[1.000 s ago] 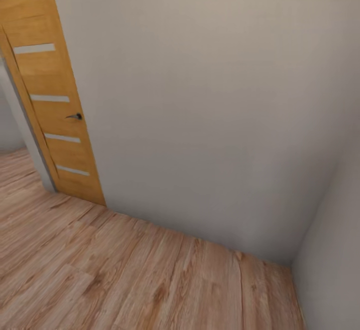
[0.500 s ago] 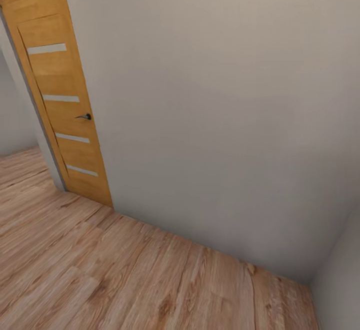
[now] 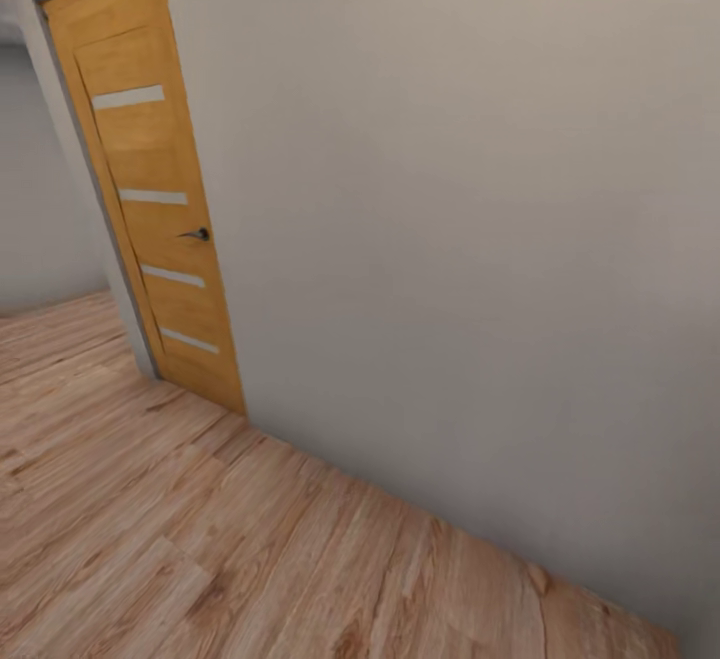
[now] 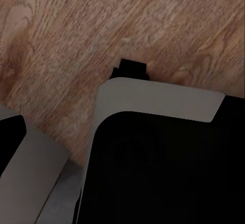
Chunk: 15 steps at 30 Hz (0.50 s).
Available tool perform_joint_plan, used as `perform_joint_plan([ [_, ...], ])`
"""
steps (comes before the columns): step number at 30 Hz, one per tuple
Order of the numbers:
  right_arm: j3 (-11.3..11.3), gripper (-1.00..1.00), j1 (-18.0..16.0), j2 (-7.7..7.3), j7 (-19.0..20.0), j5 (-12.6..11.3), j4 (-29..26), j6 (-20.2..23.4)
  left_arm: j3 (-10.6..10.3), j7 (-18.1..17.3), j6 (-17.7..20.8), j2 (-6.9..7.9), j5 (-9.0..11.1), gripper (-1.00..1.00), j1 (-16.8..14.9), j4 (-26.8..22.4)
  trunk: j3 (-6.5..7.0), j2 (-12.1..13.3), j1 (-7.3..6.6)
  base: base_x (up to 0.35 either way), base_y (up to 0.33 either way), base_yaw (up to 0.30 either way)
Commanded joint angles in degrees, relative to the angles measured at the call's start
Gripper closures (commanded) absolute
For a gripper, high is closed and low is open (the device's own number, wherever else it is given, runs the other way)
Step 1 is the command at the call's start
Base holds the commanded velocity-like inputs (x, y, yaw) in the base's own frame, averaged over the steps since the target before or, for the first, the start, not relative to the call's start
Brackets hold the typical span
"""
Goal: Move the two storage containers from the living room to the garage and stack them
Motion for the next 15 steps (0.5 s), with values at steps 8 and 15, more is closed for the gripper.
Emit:
perform_joint_plan([
  [8, 0.48, -1.0, -0.06, 0.04, -0.06, -0.53, 0.15, -0.29, 0.04, 0.13, 0.23, -0.01, 0.35, -1.0, -0.04, -0.04, -0.06, -0.03, 0.02, 0.244, 0.0, 0.268],
  [15, 0.48, -1.0, -0.03, 0.04, -0.06, -0.53, 0.15, -0.29, 0.04, 0.13, 0.23, -0.01, 0.35, -1.0, -0.04, -0.04, -0.06, -0.03, 0.02, 0.244, 0.0, 0.268],
])
